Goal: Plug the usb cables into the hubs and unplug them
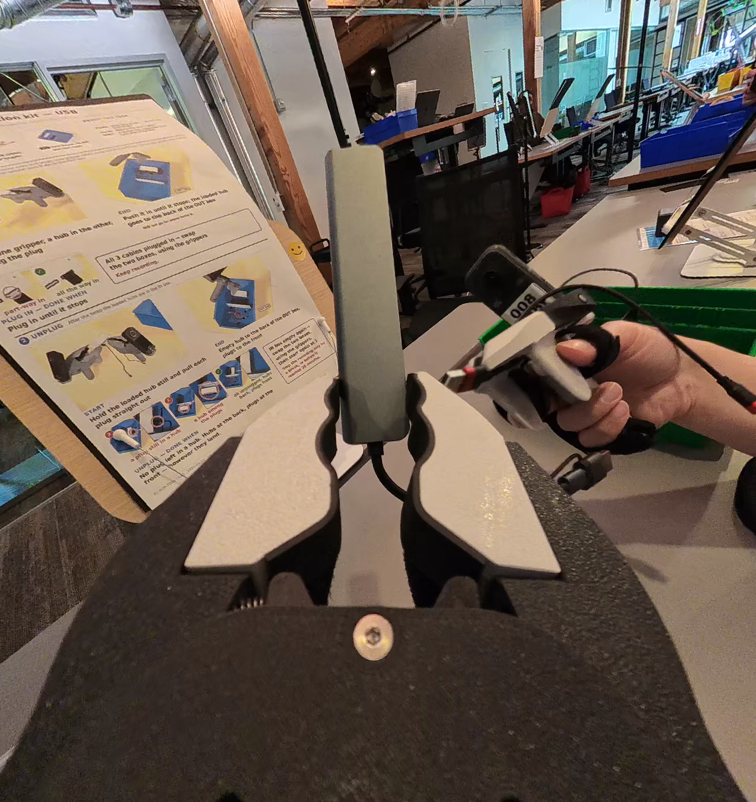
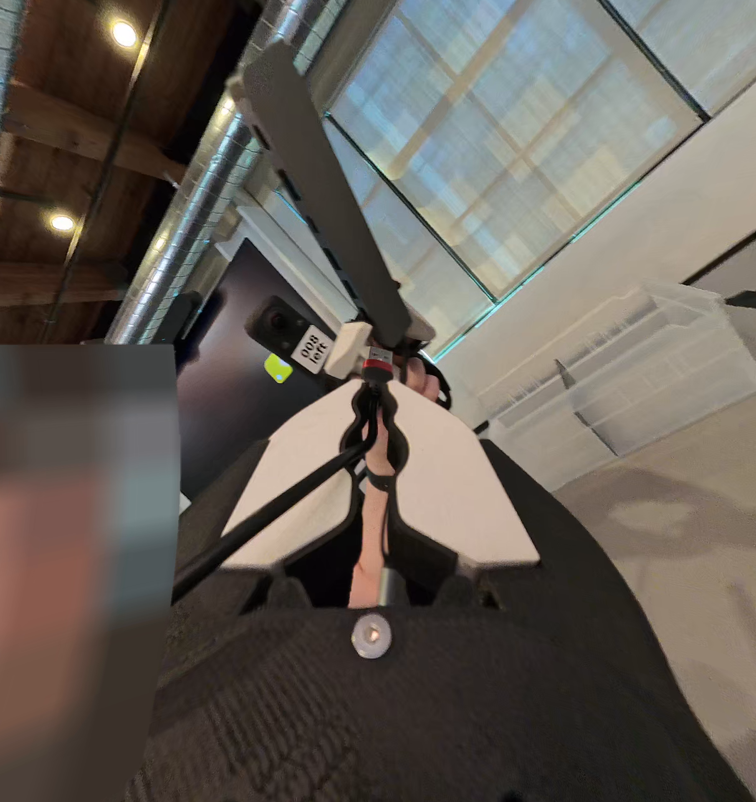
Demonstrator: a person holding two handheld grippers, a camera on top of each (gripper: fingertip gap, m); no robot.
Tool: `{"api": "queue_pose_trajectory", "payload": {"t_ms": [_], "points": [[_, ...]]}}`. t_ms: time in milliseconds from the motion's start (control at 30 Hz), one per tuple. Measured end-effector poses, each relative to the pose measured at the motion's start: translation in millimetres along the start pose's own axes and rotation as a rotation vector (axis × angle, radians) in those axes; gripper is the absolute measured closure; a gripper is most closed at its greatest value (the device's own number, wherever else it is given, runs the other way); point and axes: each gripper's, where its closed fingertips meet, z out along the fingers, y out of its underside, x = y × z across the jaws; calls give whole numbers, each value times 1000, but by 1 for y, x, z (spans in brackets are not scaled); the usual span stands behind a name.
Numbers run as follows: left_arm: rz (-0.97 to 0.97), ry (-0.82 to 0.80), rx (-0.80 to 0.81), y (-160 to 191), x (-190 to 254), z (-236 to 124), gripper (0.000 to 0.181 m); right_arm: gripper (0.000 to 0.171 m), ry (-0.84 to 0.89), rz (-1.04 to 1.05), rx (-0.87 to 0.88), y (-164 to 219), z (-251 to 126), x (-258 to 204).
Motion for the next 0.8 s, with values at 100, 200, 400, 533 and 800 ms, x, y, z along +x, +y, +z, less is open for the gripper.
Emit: {"api": "queue_pose_trajectory", "payload": {"t_ms": [100,200,400,533,800], "points": [[-5,1,0,1,-3,-1,153,166,40,-8,-15,2,-1,9],[-8,-5,0,4,-6,0,153,166,19,-2,-6,0,-1,4],[11,-35,19,7,-8,3,152,166,9,1,19,-4,-2,-1],[6,-62,85,3,-6,5,152,166,2,-20,5,-1,4,-8],[-85,-126,350,-17,-12,-11,152,166,-79,18,107,-11,8,-37]]}}
